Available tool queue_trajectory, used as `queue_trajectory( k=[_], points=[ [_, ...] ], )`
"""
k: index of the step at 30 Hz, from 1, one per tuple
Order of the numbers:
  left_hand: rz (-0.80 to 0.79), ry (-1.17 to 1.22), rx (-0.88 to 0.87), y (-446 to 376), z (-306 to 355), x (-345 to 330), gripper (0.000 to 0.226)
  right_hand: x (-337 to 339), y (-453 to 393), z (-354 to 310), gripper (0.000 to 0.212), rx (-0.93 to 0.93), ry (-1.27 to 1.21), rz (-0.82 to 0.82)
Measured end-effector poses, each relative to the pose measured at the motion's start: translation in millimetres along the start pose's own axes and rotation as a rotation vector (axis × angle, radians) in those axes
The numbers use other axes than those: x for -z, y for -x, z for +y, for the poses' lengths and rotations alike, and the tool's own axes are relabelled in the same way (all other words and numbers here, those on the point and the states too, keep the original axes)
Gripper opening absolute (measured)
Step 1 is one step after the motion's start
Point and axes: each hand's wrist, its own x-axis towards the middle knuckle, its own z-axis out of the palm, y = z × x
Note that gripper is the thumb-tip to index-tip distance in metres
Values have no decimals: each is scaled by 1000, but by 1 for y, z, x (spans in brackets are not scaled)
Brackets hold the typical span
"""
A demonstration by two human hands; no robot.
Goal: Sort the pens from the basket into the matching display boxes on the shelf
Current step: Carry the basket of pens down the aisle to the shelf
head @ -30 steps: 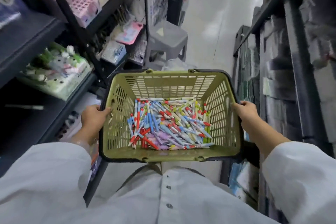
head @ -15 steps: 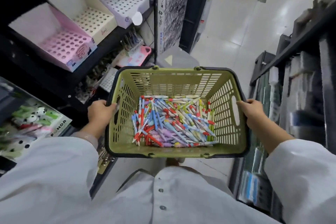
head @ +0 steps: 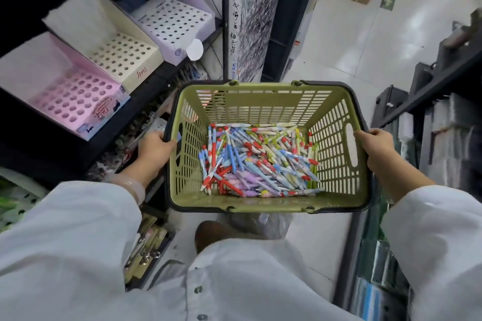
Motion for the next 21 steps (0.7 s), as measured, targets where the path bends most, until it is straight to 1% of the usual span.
queue_trajectory(
  k=[2, 5, 7, 9, 10, 12, 15, 18, 19, 21],
  points=[
    [-3, -12, -24, -10, 11, -1, 10, 2, -2, -3, 19, 4, -5, 31],
    [-52, 3, -33, -20, 27, -5, 14, 7, -8, -10, 18, 2, -13, 75],
    [-57, 10, -26, -26, 36, -7, 18, 8, -11, -18, 10, 1, -25, 86],
    [-61, 31, -12, -33, 43, -8, 22, 7, -16, -24, 20, 3, -30, 102],
    [-66, 34, -10, -37, 44, -9, 18, 6, -17, -26, 25, 0, -32, 106],
    [-71, 24, -7, -45, 46, -10, 13, 3, -19, -30, 25, -8, -29, 109],
    [-76, 14, -17, -59, 48, -13, 12, -4, -27, -32, 22, -31, -32, 112],
    [-85, 8, -24, -75, 50, -20, 17, -14, -41, -36, 8, -32, -23, 119],
    [-84, 2, -24, -82, 51, -23, 18, -18, -48, -37, 10, -30, -15, 122],
    [-81, 20, -42, -98, 54, -33, 17, -28, -66, -38, 21, -33, 4, 122]
  ],
)
